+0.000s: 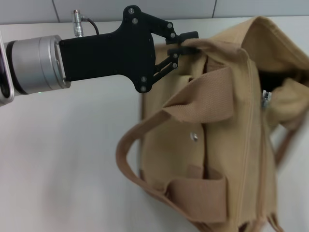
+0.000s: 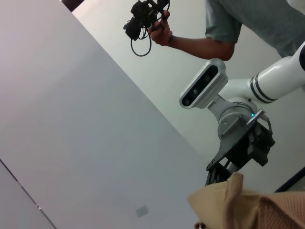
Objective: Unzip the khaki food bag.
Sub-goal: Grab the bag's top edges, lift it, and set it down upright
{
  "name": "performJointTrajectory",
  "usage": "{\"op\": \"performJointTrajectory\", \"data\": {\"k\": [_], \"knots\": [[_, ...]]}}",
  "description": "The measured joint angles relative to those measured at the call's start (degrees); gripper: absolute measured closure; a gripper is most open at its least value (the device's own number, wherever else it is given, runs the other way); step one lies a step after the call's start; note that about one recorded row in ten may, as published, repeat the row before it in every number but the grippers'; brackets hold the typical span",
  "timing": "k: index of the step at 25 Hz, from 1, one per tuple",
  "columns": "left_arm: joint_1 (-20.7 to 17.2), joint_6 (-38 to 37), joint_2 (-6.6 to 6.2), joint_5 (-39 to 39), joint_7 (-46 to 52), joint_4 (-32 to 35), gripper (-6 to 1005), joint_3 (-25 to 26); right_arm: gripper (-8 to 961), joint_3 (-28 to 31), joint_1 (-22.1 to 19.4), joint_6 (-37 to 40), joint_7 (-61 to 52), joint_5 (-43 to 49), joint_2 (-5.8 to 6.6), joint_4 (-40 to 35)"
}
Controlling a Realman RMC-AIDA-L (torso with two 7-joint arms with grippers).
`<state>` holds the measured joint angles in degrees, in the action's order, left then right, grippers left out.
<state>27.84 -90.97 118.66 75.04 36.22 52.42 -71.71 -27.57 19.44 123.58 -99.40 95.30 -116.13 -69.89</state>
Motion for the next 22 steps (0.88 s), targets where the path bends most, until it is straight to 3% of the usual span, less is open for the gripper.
{"op": "performJointTrajectory", "data": {"k": [6,7,11,18,22], "knots": [[0.00,1.01,0.13,0.00,-0.83,-0.14,917,-0.05,259,0.00,0.79,-4.45,-2.72,0.29,-0.88,-2.34],[-0.12,1.01,0.17,0.00,-1.07,-0.14,916,-0.03,259,-0.54,0.79,-6.90,-3.21,1.28,-1.86,-4.47],[-0.17,1.01,0.17,0.00,-1.76,-0.18,916,-0.04,259,-2.87,0.91,-11.18,-3.44,4.19,-3.16,-7.28],[-0.41,1.03,0.17,-0.01,-2.36,-0.17,915,-0.46,260,-13.25,3.00,-18.51,-6.49,8.04,-3.01,-7.80],[-0.40,1.03,0.17,-0.01,-2.39,-0.06,915,-0.54,260,-16.21,6.85,-19.57,-11.66,13.54,-2.90,-8.60]]}}
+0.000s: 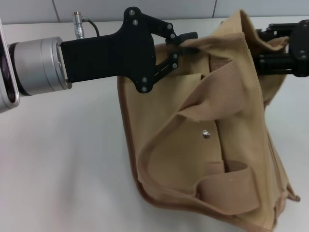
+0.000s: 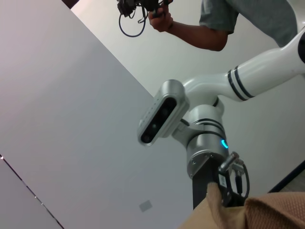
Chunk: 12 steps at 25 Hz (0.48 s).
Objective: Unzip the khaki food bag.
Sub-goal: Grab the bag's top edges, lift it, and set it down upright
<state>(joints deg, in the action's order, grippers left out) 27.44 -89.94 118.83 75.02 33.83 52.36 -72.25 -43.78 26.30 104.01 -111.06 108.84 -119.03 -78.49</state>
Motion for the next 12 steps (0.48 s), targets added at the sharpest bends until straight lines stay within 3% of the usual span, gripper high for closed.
{"op": "performJointTrajectory", "data": {"k": [6,12], "knots": [[0.24,-0.01,0.00,0.00,-0.08,-0.11,914,-0.14,260,-0.25,3.27,2.47,-4.00,4.82,0.39,-1.95],[0.34,-0.07,0.00,0.00,-0.09,-0.15,913,-0.15,260,-0.85,5.89,8.59,-6.83,6.02,2.27,-1.98]]}}
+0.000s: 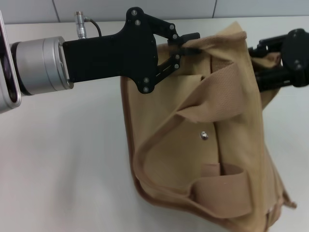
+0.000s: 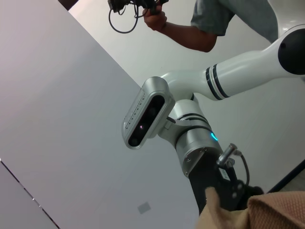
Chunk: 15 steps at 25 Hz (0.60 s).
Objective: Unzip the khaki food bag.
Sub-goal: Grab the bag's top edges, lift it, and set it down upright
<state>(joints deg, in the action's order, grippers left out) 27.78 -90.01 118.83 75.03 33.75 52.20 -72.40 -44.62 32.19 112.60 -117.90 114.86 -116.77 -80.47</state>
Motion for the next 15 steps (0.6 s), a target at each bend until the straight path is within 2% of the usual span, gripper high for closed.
{"op": "performJointTrajectory", "data": {"k": [3,6,8,15], "knots": [[0.01,-0.02,0.00,0.01,0.00,-0.01,913,-0.03,260,-0.93,0.91,3.11,-1.92,2.88,0.55,-1.37],[0.05,-0.03,0.00,0.02,0.00,-0.01,913,-0.04,260,-0.98,1.07,4.86,-2.51,3.93,0.57,-2.47],[0.06,-0.09,0.03,0.04,0.00,-0.01,912,-0.04,260,-1.00,1.14,9.15,-2.57,4.06,0.58,-4.21],[0.09,0.13,0.10,0.05,0.00,-0.01,912,-0.09,260,0.16,-0.26,11.64,-2.35,3.65,0.48,-6.99]]}}
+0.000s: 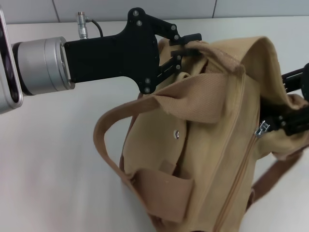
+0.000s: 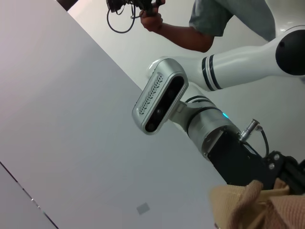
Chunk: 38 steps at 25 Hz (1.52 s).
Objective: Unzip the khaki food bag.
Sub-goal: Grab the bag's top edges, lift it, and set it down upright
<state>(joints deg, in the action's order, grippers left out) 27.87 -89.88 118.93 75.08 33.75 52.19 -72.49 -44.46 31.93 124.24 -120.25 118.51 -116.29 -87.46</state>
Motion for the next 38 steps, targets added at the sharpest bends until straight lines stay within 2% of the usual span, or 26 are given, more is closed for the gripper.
{"op": "performJointTrajectory", "data": {"k": [12,13,14,17,18,29,32,33,38], "knots": [[-0.22,0.57,0.07,-0.27,0.00,-0.06,910,-0.29,259,11.45,-3.08,-4.63,1.46,-10.52,-0.85,0.19],[-0.24,0.61,0.07,-0.42,0.00,-0.08,910,-0.29,259,10.45,-4.27,-5.72,3.39,-10.87,-1.71,-0.59],[-0.24,0.61,0.07,-0.42,0.00,-0.08,910,-0.29,259,10.45,-4.27,-5.72,3.39,-10.87,-1.71,-0.59],[-0.08,0.67,0.08,-0.46,0.00,-0.08,910,-0.31,259,6.59,-5.18,-7.69,5.67,-8.33,-2.97,-1.31],[-0.03,0.73,0.07,-0.46,0.00,-0.08,910,-0.34,259,3.20,-5.45,-10.08,5.90,-6.34,-3.14,-1.27],[0.00,0.74,-0.01,-0.55,-0.47,-0.22,908,-0.50,259,-0.66,-4.76,-17.05,3.93,-3.26,-2.90,-2.83],[0.02,0.74,-0.03,-0.55,-0.48,-0.29,908,-0.62,259,-3.95,-4.15,-18.72,3.07,-0.88,-3.02,-2.86],[0.05,0.73,-0.02,-0.55,-0.52,-0.33,908,-0.64,259,-7.40,-3.83,-20.91,2.17,0.80,-3.07,-2.71],[0.14,0.69,-0.02,-0.55,-0.58,-0.34,907,-0.77,259,-11.38,-2.02,-21.68,1.31,2.00,-2.88,-1.29]]}}
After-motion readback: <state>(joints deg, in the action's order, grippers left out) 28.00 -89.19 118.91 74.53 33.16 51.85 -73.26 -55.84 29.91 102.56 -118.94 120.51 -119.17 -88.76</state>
